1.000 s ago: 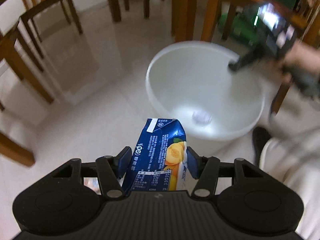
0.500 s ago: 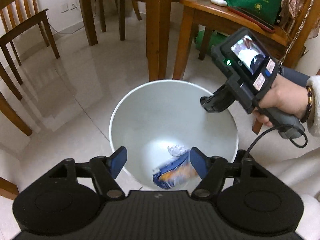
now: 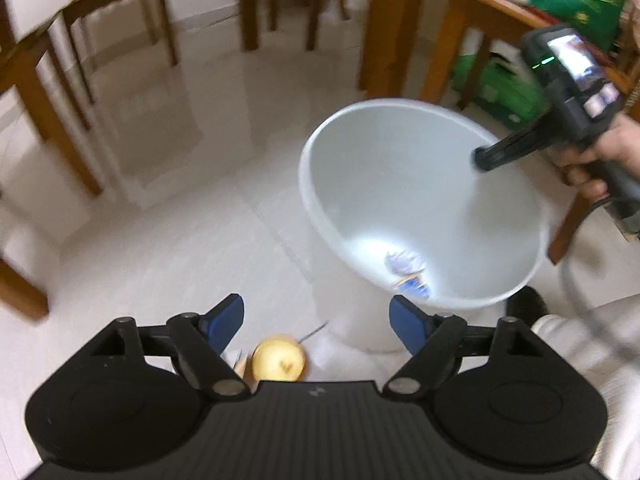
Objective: Collect trash
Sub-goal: 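Carry the carton over the bin and open the left tool, then grasp an orange peel half with the left tool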
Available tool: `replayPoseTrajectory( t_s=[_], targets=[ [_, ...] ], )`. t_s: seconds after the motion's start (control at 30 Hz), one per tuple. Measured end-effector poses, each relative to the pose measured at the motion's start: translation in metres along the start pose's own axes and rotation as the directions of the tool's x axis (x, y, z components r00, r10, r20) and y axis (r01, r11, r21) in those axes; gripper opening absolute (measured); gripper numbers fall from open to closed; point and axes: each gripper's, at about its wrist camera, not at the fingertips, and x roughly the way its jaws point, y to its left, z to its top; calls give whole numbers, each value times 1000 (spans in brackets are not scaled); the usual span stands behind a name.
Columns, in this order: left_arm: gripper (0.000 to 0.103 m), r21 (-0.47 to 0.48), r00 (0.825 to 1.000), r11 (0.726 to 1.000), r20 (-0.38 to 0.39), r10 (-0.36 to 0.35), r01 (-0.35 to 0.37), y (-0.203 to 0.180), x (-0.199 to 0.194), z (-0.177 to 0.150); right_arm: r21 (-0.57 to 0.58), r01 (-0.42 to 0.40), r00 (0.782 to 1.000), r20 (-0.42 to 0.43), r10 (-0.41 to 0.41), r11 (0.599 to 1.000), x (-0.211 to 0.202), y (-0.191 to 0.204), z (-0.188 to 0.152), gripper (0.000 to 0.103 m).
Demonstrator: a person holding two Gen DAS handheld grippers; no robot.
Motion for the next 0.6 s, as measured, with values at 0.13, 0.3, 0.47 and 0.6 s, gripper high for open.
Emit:
replayPoseTrajectory(
  t_s=[0.13, 0.3, 0.47, 0.6],
  targets=[
    [81, -88, 997, 994, -56, 59, -64, 21, 23, -39, -2, 5, 1000, 1, -5, 1000, 0, 1, 0, 17],
    [81, -142, 985, 978, -110, 136, -151, 31, 56, -91, 1, 9, 1000, 2, -9, 1000, 0, 1, 1, 17],
    [81, -175, 973, 964, -154, 174, -200, 27, 95, -135, 1, 12, 1000, 3, -12, 1000, 0, 2, 2, 17],
    [82, -133, 952, 948, -148, 269, -289, 17, 122, -153, 2, 12, 1000, 3, -12, 1000, 0, 2, 1, 17]
  ],
)
